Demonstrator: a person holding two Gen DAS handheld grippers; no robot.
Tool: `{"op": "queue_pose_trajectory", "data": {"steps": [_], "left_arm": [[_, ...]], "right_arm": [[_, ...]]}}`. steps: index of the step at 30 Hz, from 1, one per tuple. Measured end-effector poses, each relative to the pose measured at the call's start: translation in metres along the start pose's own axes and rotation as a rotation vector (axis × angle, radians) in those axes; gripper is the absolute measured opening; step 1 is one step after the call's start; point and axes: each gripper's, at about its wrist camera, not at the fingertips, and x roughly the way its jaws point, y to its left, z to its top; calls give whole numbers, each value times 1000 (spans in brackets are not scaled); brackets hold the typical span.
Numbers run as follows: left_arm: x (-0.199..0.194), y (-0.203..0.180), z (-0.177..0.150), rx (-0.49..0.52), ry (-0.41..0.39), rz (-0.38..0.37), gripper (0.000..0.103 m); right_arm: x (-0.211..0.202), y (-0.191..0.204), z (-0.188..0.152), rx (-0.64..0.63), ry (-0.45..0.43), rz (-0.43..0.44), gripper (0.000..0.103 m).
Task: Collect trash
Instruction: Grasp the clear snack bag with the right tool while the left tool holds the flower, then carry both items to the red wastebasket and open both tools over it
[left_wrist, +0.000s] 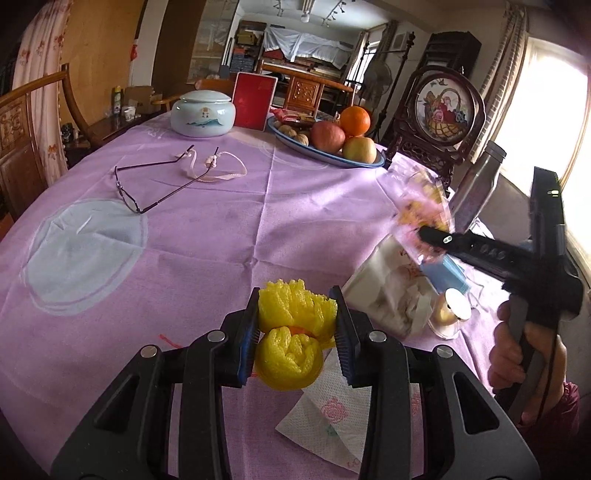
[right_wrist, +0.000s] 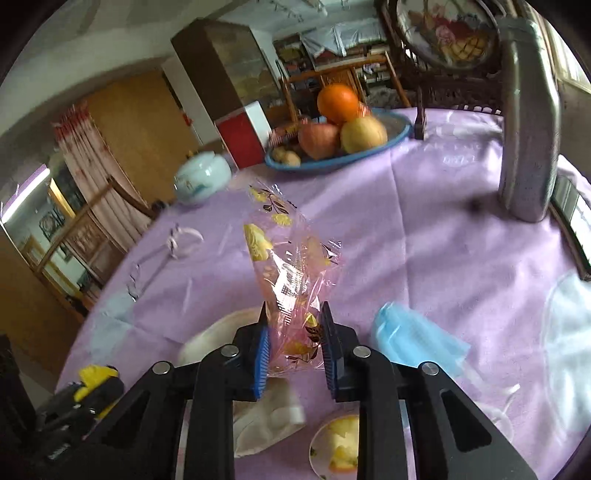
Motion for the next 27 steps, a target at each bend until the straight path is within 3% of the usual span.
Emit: {"op": "queue_pose_trajectory", "data": {"steps": [7, 12, 20, 24, 27], "left_arm": [[1, 3, 1, -19, 0, -2, 38], [0, 6, 1, -36, -4, -3, 38], [-21, 13, -8, -85, -13, -30, 38], [-60, 17, -25, -120, -41, -66, 38], [-93, 20, -36, -118, -76, -47, 38]], "right_arm": [[-34, 0, 2, 37, -96, 188, 25], [-49, 8, -12, 1, -105, 196, 25], [-105, 1, -58, 63, -145, 243, 25], [-145, 8, -82, 46, -185, 253, 25], [-163, 15, -98, 43, -199, 273, 25]]}}
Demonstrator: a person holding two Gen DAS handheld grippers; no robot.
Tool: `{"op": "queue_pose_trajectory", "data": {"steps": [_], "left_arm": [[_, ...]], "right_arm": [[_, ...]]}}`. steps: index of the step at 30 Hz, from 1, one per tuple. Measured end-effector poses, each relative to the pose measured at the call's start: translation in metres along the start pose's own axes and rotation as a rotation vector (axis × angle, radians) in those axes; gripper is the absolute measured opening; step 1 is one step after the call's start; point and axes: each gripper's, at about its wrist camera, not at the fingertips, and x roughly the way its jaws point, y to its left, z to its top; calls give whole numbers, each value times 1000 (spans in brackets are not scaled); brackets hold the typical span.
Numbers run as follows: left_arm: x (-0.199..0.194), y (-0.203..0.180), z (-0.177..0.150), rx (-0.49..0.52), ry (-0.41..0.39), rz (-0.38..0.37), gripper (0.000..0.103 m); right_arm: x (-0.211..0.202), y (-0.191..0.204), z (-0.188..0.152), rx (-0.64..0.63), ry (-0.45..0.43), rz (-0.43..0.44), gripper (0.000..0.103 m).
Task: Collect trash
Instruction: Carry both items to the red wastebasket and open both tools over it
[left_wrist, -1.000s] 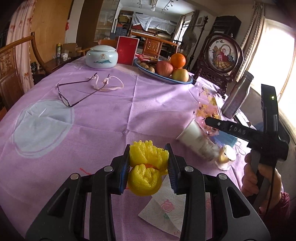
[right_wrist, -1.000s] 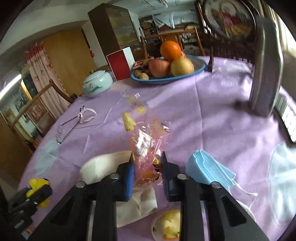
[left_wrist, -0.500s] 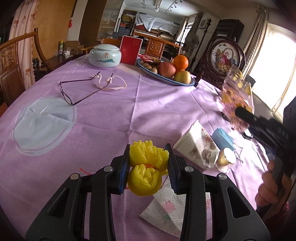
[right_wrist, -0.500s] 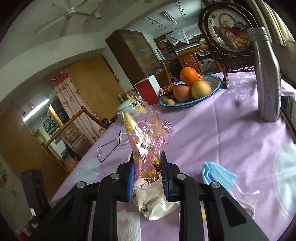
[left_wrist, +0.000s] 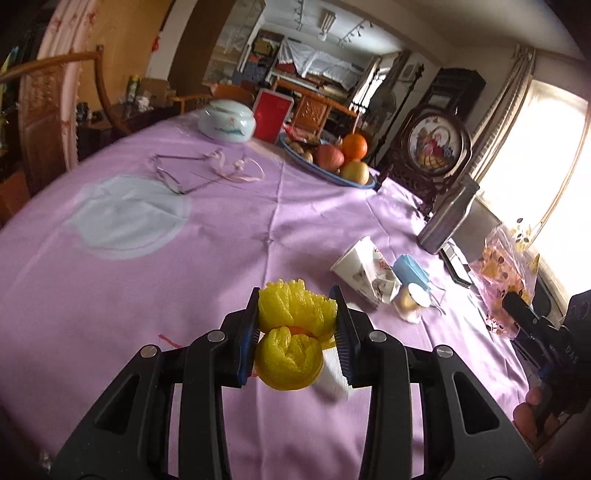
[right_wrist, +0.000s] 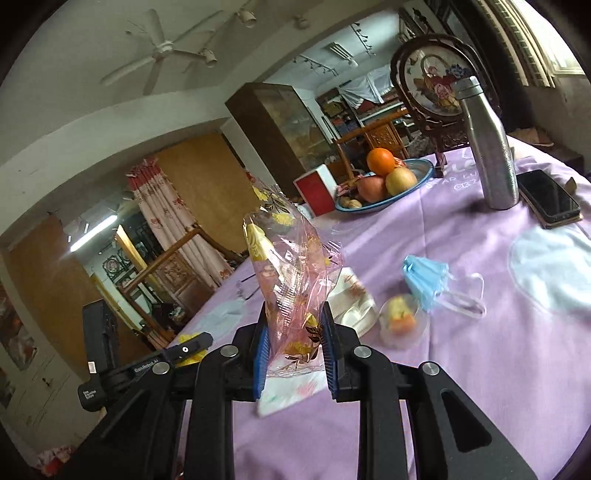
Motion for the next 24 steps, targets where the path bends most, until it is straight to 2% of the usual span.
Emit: {"op": "queue_pose_trajectory", "data": {"steps": [8, 14, 18, 21, 24], "left_arm": [[-86, 18, -26, -8, -62, 42, 38], [-147, 54, -47, -48, -94, 87, 38], [-185, 86, -70, -72, -97, 160, 38], [-210, 113, -93, -80, -71, 231, 38], [-226, 140, -117, -108, -38, 273, 38]], "right_arm": [[-30, 37, -32, -31, 21, 48, 25], [-45, 74, -53, -72, 44, 108, 25], [-52, 102, -67, -106, 66, 149, 25], [-53, 123, -80, -129, 95, 181, 25], [-51, 144, -92, -148, 136, 214, 25]]}}
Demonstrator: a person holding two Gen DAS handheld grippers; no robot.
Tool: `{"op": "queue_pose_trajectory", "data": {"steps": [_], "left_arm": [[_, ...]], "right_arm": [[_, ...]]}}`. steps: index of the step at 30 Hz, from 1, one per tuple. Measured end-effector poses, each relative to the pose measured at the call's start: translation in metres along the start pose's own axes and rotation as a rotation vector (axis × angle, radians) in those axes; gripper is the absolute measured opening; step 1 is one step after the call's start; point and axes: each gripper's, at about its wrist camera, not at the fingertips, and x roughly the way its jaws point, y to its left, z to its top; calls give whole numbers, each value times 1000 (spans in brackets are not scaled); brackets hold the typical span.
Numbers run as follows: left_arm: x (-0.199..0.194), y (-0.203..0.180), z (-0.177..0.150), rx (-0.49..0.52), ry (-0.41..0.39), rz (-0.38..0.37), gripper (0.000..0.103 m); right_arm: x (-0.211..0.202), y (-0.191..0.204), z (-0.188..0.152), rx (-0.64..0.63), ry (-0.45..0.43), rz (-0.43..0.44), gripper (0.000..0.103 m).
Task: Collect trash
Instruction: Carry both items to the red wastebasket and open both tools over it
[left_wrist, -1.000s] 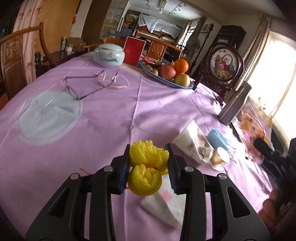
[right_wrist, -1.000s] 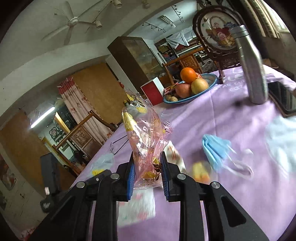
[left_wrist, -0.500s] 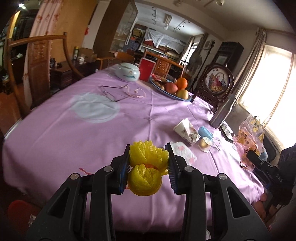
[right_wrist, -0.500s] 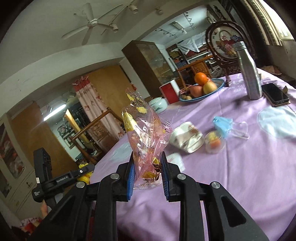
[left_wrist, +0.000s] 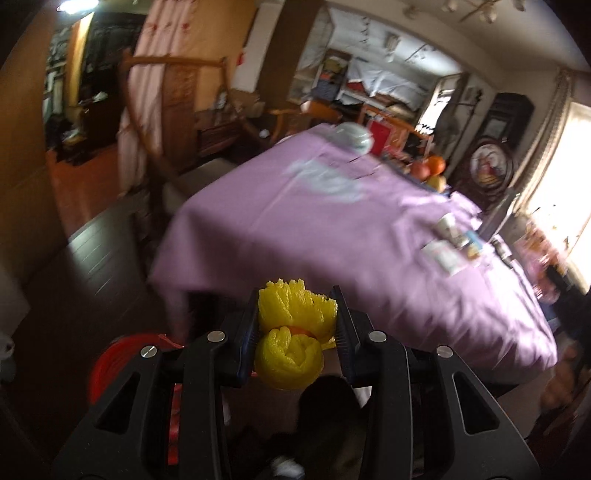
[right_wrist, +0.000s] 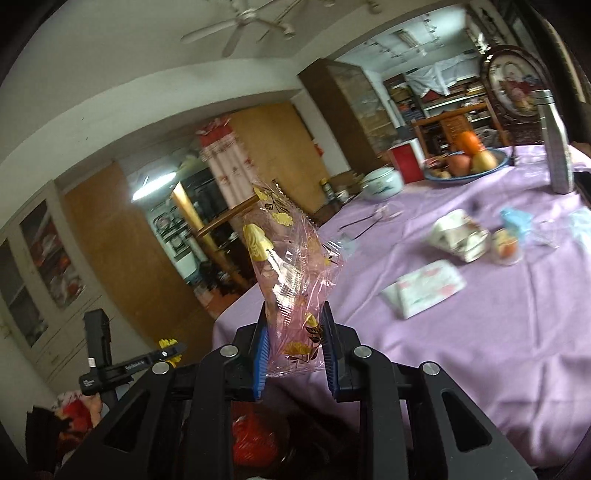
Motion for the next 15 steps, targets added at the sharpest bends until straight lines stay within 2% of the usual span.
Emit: {"op": "queue_pose_trajectory", "data": {"steps": [4, 7, 9, 11, 14, 15], "left_arm": [[1, 57, -31, -69, 65, 68, 38], [11, 97, -53, -143, 120, 91, 38], [23, 119, -66, -188, 161, 117, 50], [33, 137, -74, -234, 190, 141, 70], [36, 162, -77, -323, 203, 131, 84], [32, 167, -76, -345, 189, 127, 85]], "right_arm": [[18, 27, -9, -25, 62, 27, 25], [35, 48, -15, -45, 111, 50, 25], [46, 65, -21, -76, 140, 54, 25], [55, 80, -26, -106, 165, 57, 25], [74, 105, -38, -153, 221, 70, 25], [79, 111, -41, -162, 237, 74, 25]]}}
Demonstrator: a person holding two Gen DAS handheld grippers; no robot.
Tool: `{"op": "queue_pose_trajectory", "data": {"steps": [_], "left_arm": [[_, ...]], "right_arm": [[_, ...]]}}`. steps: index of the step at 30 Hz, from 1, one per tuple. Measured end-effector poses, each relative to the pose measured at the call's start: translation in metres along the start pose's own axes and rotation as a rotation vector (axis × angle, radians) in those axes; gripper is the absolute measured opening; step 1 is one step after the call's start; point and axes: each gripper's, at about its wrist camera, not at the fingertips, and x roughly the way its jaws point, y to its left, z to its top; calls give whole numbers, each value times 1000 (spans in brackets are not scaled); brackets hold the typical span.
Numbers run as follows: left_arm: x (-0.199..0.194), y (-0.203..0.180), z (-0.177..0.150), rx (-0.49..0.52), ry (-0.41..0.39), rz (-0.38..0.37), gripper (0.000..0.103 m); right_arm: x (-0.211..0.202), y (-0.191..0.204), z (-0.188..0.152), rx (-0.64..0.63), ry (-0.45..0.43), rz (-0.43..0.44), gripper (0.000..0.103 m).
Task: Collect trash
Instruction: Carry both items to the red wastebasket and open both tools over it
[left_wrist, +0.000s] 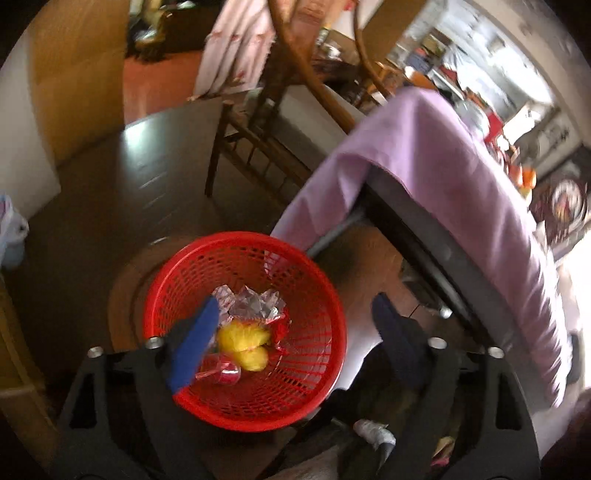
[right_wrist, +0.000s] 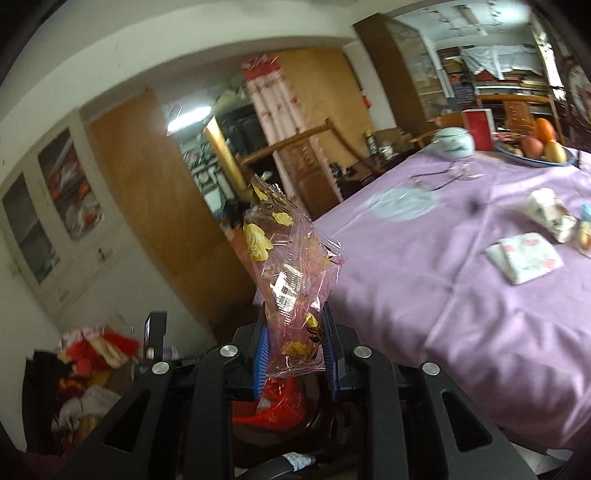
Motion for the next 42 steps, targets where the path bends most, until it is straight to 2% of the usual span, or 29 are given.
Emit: {"op": "queue_pose_trajectory", "data": {"steps": [3, 8, 13, 15, 17, 21, 24, 33, 42], "left_arm": [[-16, 11, 9, -27, -74, 24, 89], [-54, 25, 22, -33, -245, 178, 95], [-74, 47, 28, -36, -332, 305, 96], [-81, 57, 29, -49, -350, 332, 96], [-87, 69, 30, -74, -362, 330, 96], [-95, 90, 28, -137, -371, 293, 96], [-96, 94, 29, -152, -373, 290, 96], [-92, 84, 30, -137, -353, 247, 96], [-96, 38, 33, -48, -357, 200, 96]], "right_arm": [[29, 21, -5, -29, 75, 27, 25], [83, 53, -20, -79, 211, 82, 26], [143, 92, -40, -134, 360, 151, 26], [170, 107, -46, -158, 412, 163, 27], [196, 121, -51, -171, 463, 185, 30], [241, 138, -64, -183, 529, 192, 54], [252, 135, -71, -155, 567, 195, 55], [220, 110, -57, -131, 496, 183, 58], [163, 70, -37, -77, 354, 128, 59]]}}
